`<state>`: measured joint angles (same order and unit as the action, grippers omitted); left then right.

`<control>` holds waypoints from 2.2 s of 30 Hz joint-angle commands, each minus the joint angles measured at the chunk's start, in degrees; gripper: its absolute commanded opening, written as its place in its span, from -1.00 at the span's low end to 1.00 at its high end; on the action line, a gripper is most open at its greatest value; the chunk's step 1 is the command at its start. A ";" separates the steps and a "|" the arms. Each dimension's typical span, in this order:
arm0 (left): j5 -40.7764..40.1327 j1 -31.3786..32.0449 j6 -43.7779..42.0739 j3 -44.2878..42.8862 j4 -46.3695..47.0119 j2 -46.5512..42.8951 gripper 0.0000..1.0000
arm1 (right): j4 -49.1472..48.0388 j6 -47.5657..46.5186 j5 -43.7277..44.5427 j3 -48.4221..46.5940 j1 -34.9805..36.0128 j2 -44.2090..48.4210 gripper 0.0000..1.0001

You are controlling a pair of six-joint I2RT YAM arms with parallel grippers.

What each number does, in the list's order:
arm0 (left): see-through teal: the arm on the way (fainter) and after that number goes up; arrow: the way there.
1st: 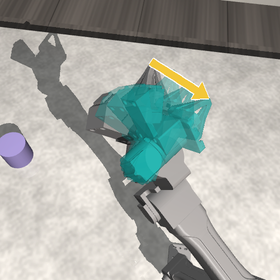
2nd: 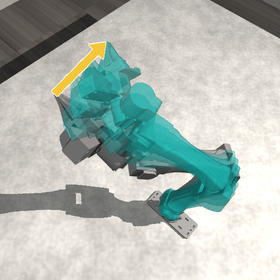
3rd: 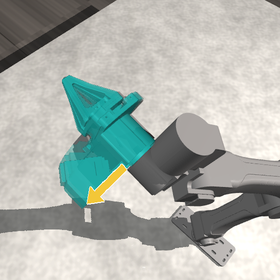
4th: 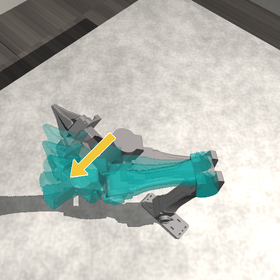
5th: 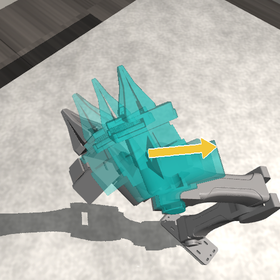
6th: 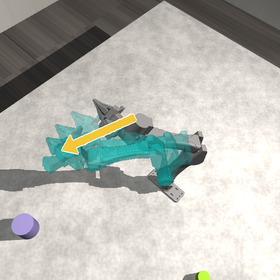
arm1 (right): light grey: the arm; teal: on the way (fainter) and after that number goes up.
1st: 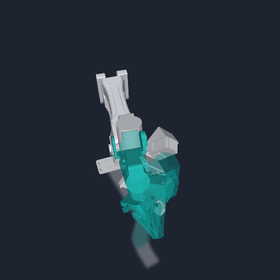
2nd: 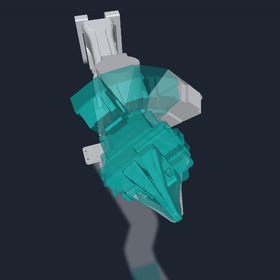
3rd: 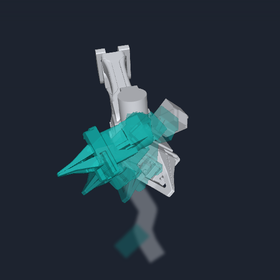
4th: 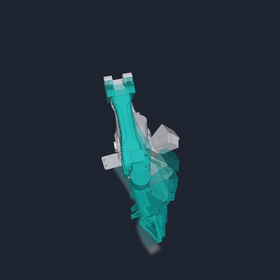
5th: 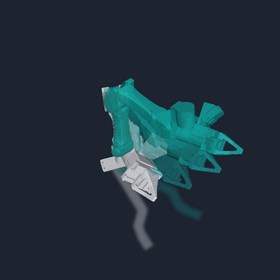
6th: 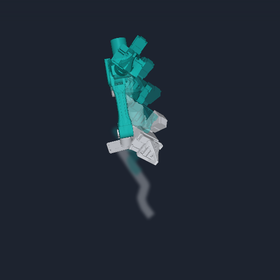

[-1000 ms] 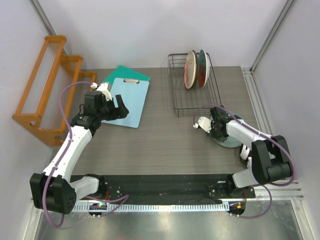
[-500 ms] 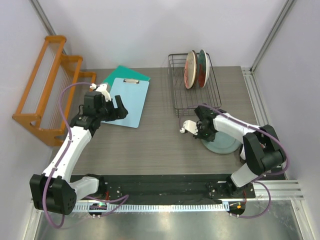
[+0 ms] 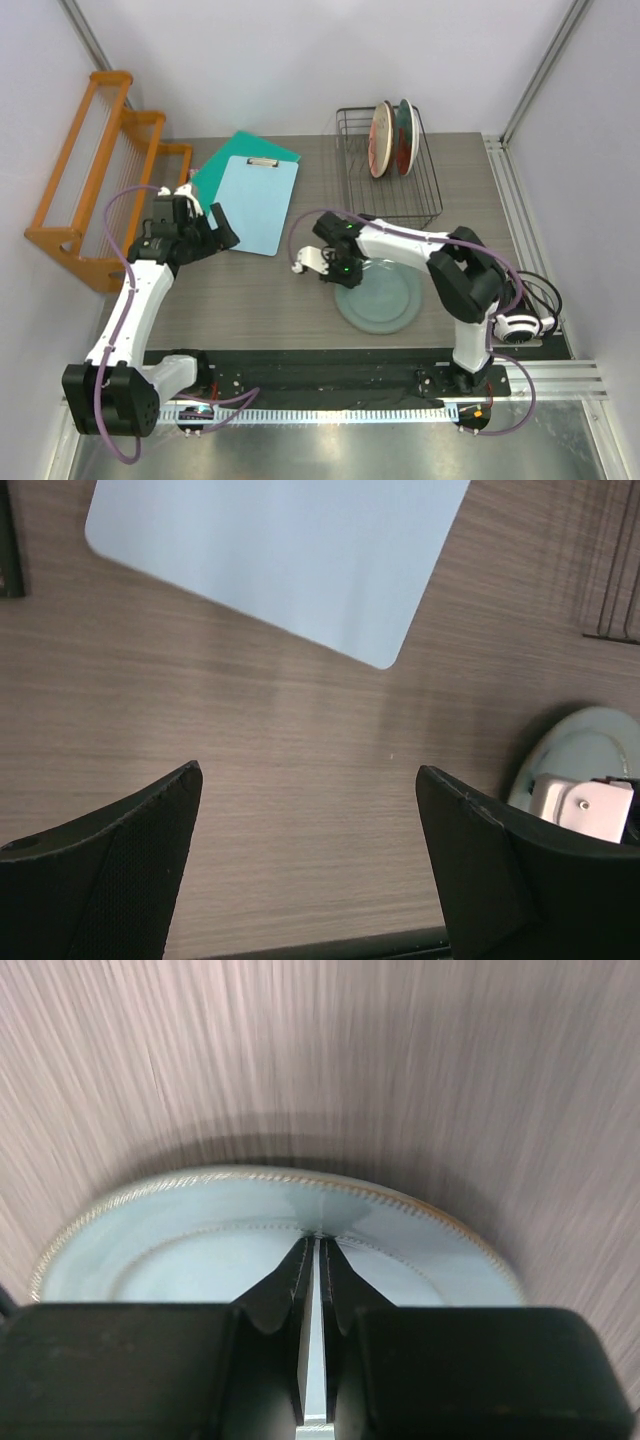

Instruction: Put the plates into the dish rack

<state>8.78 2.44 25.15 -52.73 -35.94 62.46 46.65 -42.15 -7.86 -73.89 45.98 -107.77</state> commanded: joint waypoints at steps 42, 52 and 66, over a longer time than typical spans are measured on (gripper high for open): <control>31.39 17.16 18.44 16.34 37.09 34.66 -0.01 | -30.56 60.34 -42.49 36.80 -37.36 20.25 0.34; 34.99 17.25 18.62 16.52 38.05 38.27 -1.00 | -40.14 63.06 -48.65 38.38 -37.89 6.27 0.34; 39.91 19.36 18.62 13.44 38.49 42.22 -1.00 | -56.23 72.74 -49.01 41.90 -34.73 8.45 0.11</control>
<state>51.75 19.44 43.07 -38.11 5.32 102.59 -4.38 29.19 -63.00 -32.47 9.39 -100.47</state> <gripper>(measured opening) 0.058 0.581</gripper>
